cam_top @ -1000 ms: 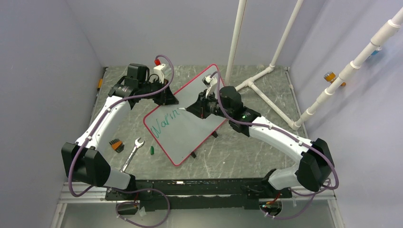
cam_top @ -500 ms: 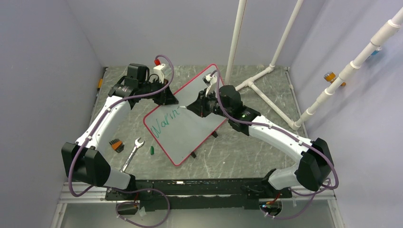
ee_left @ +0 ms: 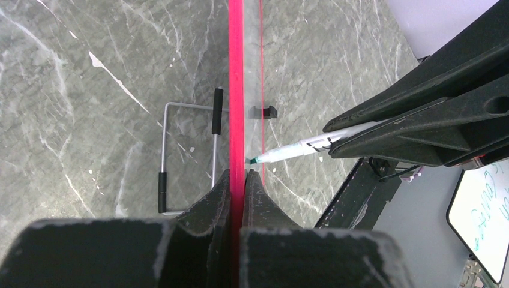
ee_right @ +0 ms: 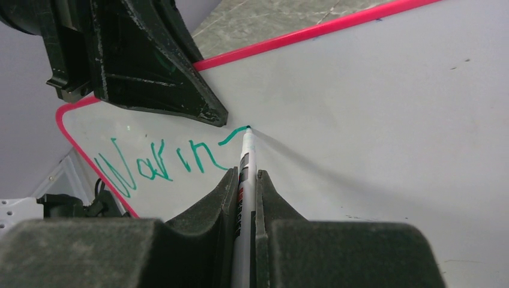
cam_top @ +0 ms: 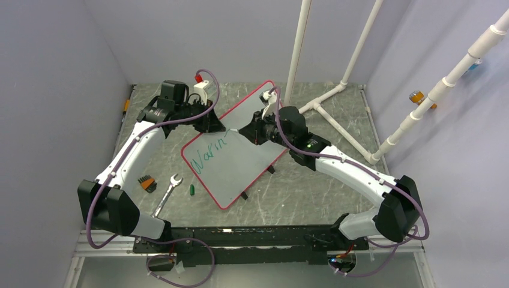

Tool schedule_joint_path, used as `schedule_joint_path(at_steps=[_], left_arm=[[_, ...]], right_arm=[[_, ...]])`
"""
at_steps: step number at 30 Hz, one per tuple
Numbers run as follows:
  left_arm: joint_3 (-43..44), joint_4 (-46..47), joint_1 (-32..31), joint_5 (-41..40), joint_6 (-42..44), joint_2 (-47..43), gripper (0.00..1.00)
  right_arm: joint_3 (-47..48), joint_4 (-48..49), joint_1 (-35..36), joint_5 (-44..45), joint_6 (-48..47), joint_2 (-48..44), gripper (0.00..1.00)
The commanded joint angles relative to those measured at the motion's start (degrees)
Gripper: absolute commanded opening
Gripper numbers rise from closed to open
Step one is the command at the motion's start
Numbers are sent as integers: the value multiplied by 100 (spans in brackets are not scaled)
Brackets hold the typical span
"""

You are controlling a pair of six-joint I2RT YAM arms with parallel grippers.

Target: Write a sentence on the whiteboard

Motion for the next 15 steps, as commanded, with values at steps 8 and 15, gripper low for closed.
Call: schedule_joint_path(at_steps=[8, 15], left_arm=[[-147, 42, -214, -312, 699, 32, 0], [-147, 40, -214, -318, 708, 23, 0]], right_arm=[[206, -158, -63, 287, 41, -362, 0], [345, -24, -54, -63, 121, -253, 0]])
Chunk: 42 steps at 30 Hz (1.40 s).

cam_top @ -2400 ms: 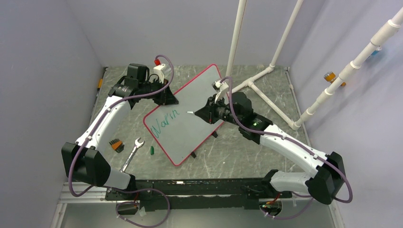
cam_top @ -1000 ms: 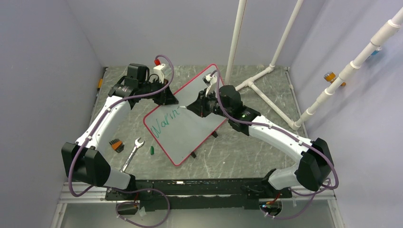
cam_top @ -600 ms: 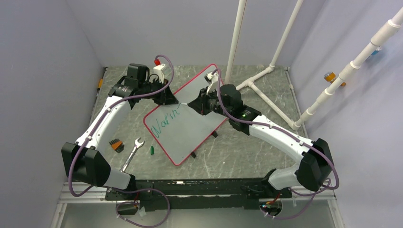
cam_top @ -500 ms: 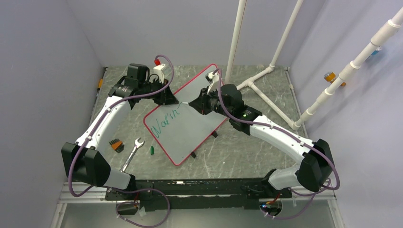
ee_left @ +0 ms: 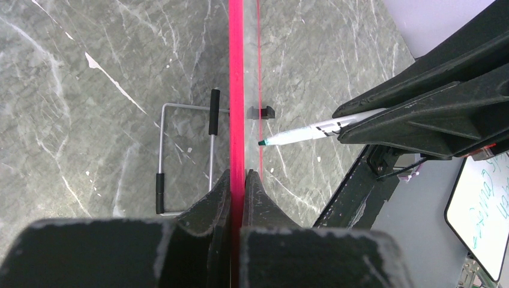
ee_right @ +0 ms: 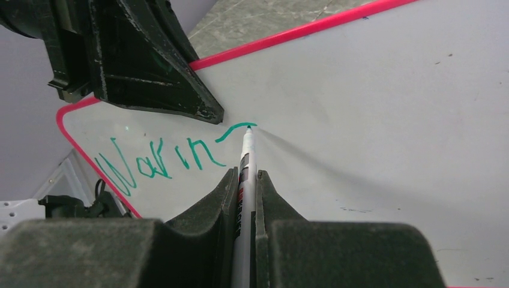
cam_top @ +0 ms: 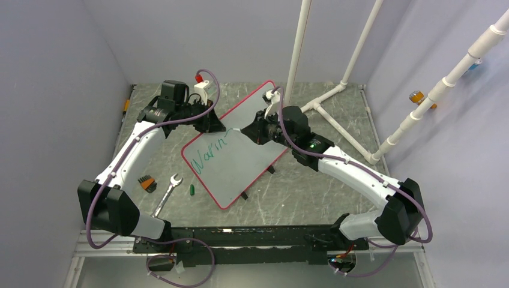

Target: Write a sentence on the whiteboard

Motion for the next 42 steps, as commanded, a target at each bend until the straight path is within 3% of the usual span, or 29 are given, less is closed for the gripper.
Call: schedule_joint_path(at_steps=[1, 18, 34, 42], left_arm=[[-148, 25, -194, -334, 721, 27, 0], [-147, 23, -194, -331, 717, 13, 0], [-142, 34, -194, -330, 730, 9, 0], [-147, 21, -194, -339, 730, 18, 0]], right_arm=[[370, 237, -9, -249, 102, -46, 0], [726, 146, -11, -220, 221, 490, 0], [-359, 247, -10, -288, 402, 173, 0], [-431, 123, -9, -52, 409, 107, 0]])
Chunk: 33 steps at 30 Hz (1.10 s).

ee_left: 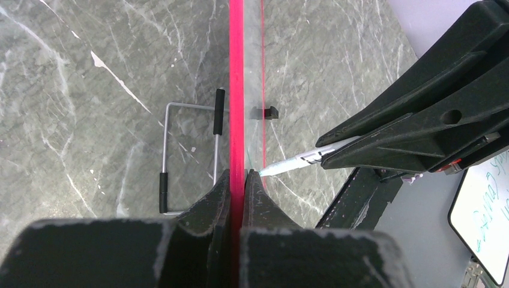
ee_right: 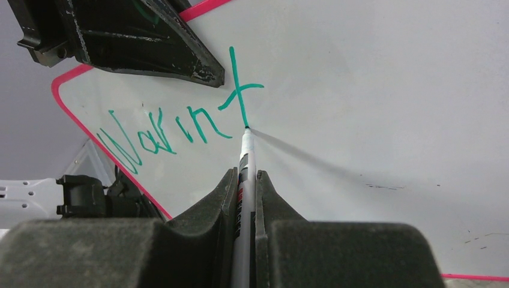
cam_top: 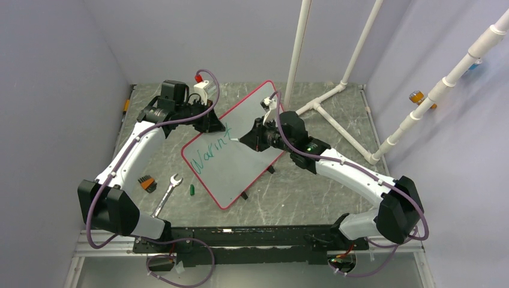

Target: Write a sentence on the whiteboard

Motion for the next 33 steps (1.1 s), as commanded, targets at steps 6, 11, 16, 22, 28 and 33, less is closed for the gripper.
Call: schedule_joint_path(at_steps=[6, 11, 16, 22, 28, 33], left_arm=[[-147, 30, -192, -255, 721, 29, 0], [-142, 33, -194, -244, 720, 28, 0], [-139, 28, -193, -251, 720, 20, 0], [-121, 19, -194, -240, 720, 31, 0], [-126, 26, -194, -230, 714, 10, 0], [-140, 49, -193, -221, 711, -14, 0]], right_arm=[[266, -366, -19, 673, -112, 26, 0], [515, -476, -21, 726, -187, 87, 0], [798, -587, -22, 709, -199, 118, 0], [850, -619, -24, 594, -122, -121, 0], [794, -507, -31, 644, -116, -269, 0], [993, -434, -89, 710, -111, -121, 0]])
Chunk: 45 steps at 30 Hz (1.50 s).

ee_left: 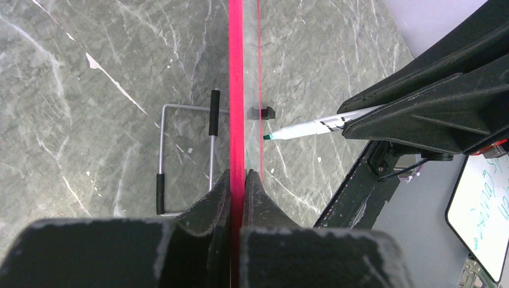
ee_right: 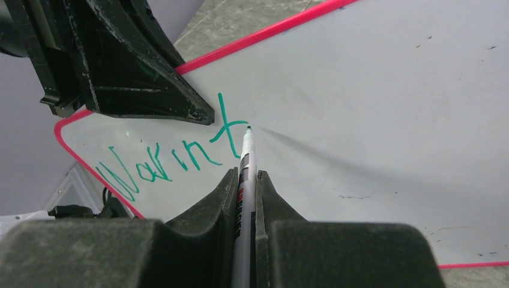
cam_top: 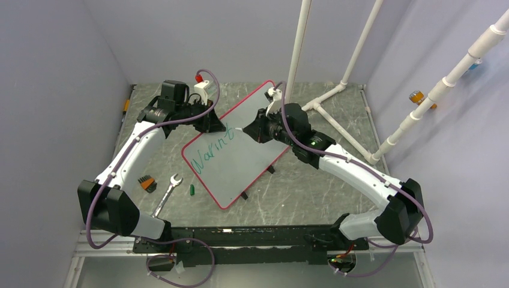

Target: Write a sentence on the whiteboard

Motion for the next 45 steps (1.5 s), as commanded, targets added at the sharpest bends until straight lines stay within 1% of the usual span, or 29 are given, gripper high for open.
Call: schedule_joint_path(at_steps=[1, 8, 13, 19, 27, 33, 37, 45], left_arm=[[-152, 34, -186, -278, 725, -11, 0], [-115, 14, -188, -267, 725, -6, 0], [-121, 34, -188, -252, 725, -10, 0], [-121, 37, -188, -239, 714, -27, 0], [-112, 18, -188, -257, 715, -11, 0], [-103, 26, -188, -231, 715, -2, 0], [-120, 40, -188, -221, 708, -5, 0], [-120, 44, -187, -206, 708, 10, 0]], right_arm=[[379, 269, -85, 157, -19, -4, 0], [582, 431, -213, 169, 105, 287, 0], [547, 488, -225, 118, 150, 380, 0], [232, 484, -224, 7, 245, 376, 0], [-548, 816, -218, 0, 411, 95, 0], [-902, 962, -232, -103, 605, 4, 0], [-882, 948, -224, -73, 623, 1, 0], [-456, 715, -246, 134, 507, -19, 0]])
